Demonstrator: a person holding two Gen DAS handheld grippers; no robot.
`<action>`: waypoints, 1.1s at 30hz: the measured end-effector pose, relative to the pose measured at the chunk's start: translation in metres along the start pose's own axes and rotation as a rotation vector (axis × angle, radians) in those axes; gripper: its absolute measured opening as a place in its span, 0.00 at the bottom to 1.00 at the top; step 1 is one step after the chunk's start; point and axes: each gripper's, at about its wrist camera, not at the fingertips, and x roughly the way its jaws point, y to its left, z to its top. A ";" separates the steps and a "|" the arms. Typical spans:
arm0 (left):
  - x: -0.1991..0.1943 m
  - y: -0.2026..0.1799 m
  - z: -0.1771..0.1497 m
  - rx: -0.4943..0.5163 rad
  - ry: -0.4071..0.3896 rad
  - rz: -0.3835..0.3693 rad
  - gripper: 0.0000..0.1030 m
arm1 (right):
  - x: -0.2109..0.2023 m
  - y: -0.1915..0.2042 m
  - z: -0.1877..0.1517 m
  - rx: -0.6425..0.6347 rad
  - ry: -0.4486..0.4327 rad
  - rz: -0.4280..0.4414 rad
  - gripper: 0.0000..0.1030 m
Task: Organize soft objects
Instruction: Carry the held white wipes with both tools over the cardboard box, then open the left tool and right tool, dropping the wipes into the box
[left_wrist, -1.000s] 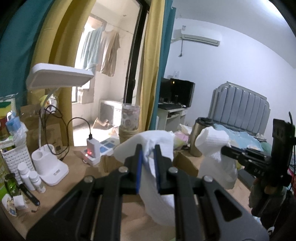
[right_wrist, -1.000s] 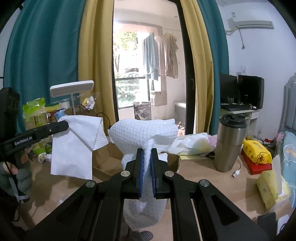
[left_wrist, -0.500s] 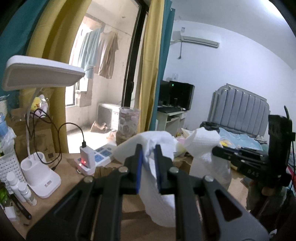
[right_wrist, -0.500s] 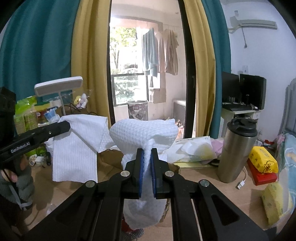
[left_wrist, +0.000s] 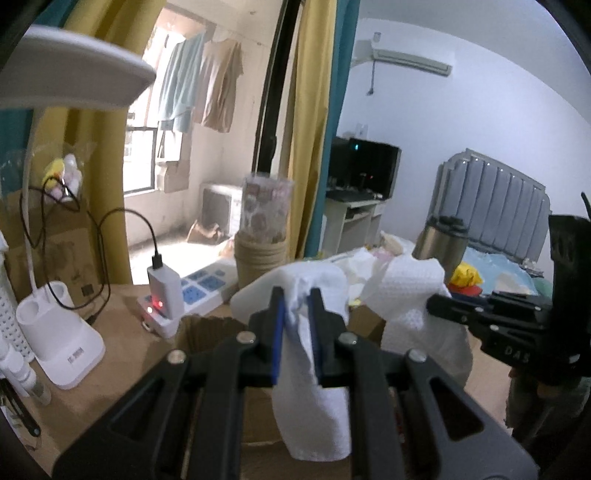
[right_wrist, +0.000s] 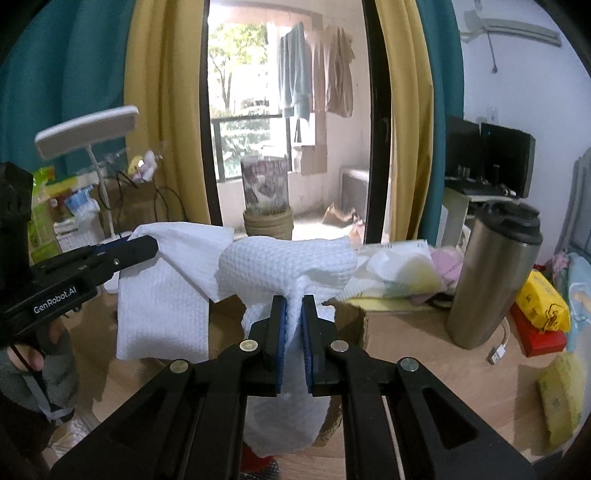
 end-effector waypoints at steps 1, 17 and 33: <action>0.004 0.001 -0.002 -0.002 0.010 0.002 0.14 | 0.003 0.001 -0.001 -0.002 0.010 0.001 0.09; 0.035 0.011 -0.023 -0.040 0.157 0.054 0.25 | 0.041 0.011 -0.023 -0.024 0.166 0.001 0.51; 0.005 0.014 -0.008 -0.075 0.096 0.016 0.60 | 0.007 0.012 -0.008 -0.042 0.091 -0.008 0.75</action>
